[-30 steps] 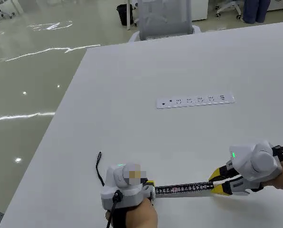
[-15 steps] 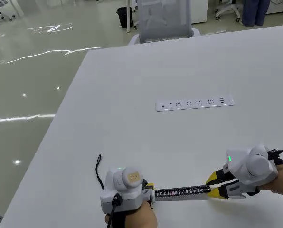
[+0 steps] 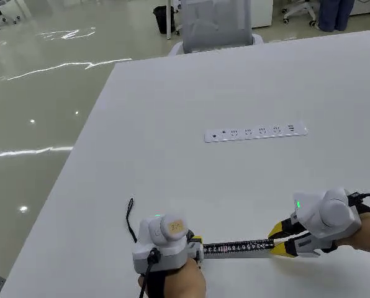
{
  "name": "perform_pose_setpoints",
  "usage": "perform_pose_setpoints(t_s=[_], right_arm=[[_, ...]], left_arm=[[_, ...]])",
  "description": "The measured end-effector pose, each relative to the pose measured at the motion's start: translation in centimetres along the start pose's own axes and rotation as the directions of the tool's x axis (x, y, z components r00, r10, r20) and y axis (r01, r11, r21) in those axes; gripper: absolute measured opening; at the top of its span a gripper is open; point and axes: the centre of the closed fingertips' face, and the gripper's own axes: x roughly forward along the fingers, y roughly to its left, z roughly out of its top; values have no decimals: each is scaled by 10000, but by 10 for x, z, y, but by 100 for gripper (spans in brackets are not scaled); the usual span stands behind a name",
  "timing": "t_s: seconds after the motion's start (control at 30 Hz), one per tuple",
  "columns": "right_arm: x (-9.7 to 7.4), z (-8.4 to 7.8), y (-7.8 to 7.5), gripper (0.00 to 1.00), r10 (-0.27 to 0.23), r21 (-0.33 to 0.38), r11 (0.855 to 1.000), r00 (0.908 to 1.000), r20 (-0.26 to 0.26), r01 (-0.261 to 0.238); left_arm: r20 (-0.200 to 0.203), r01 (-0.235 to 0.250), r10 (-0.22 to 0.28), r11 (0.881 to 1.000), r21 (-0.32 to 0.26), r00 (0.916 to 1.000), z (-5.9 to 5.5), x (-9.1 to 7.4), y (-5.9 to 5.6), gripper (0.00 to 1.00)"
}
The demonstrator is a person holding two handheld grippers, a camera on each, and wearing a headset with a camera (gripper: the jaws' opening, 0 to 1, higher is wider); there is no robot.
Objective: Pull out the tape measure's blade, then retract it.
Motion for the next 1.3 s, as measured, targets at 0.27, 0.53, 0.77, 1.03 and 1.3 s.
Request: perform_pose_setpoints(t_s=[0.27,0.53,0.77,1.03,1.3], right_arm=[[1,1,0,13,11,-2,10000,10000,27,-11],[1,1,0,13,23,-17,10000,10000,34,-23],[2,3,0,13,9,-47,10000,10000,54,-8],[3,6,1,13,-21,-30,10000,10000,84,21],[4,6,2,13,-26,-13,10000,10000,88,26]], left_arm=[[-109,-57,59,9998,175,9999,0,1,-1,56],[-255,-74,80,9997,212,9996,-1,1,-1,56],[-165,-51,52,10000,73,9998,-1,0,0,56],[-233,5,-3,10000,60,9997,-1,1,1,55],[-204,97,-98,9999,-46,9997,-1,0,1,55]])
